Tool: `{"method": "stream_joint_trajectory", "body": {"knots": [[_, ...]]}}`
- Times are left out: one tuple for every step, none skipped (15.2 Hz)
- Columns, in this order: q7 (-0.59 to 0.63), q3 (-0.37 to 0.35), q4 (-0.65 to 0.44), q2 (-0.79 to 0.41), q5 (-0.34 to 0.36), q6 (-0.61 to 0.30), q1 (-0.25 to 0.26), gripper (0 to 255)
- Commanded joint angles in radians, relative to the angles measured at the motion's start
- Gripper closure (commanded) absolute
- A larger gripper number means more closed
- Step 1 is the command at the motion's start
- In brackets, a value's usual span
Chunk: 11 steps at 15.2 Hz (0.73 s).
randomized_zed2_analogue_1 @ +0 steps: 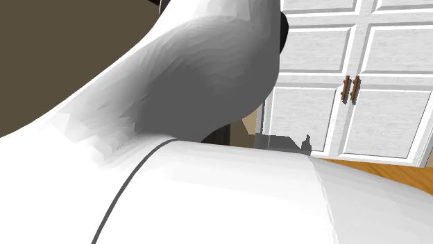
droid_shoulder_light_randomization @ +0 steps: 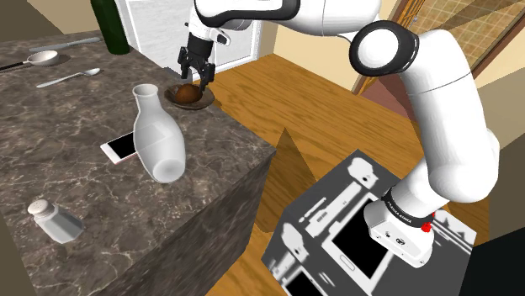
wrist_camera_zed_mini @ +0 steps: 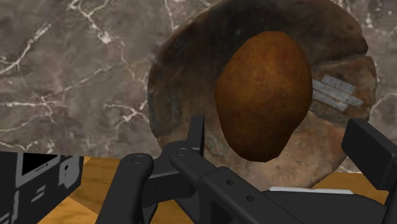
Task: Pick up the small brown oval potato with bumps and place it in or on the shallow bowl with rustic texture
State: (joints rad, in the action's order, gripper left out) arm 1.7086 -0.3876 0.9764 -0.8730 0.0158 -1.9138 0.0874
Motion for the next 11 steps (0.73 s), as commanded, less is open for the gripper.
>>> {"method": "stream_joint_trajectory", "body": {"knots": [[-0.001,-0.002,-0.03,0.013,-0.002,0.043,-0.005,0],[-0.001,-0.002,-0.052,0.019,-0.004,0.071,-0.007,0],[-0.002,-0.003,-0.072,0.023,-0.004,0.095,-0.008,0],[-0.002,-0.003,-0.072,0.023,-0.004,0.095,-0.008,0],[-0.002,-0.003,-0.072,0.023,-0.004,0.095,-0.008,0],[-0.002,-0.003,-0.072,0.023,-0.004,0.095,-0.008,0],[-0.002,-0.003,-0.072,0.023,-0.004,0.095,-0.008,0],[-0.002,-0.003,-0.072,0.023,-0.004,0.095,-0.008,0],[-0.002,-0.003,-0.072,0.023,-0.004,0.095,-0.008,0],[-0.002,-0.003,-0.072,0.023,-0.004,0.095,-0.008,0],[-0.002,-0.003,-0.072,0.023,-0.004,0.095,-0.008,0]]}}
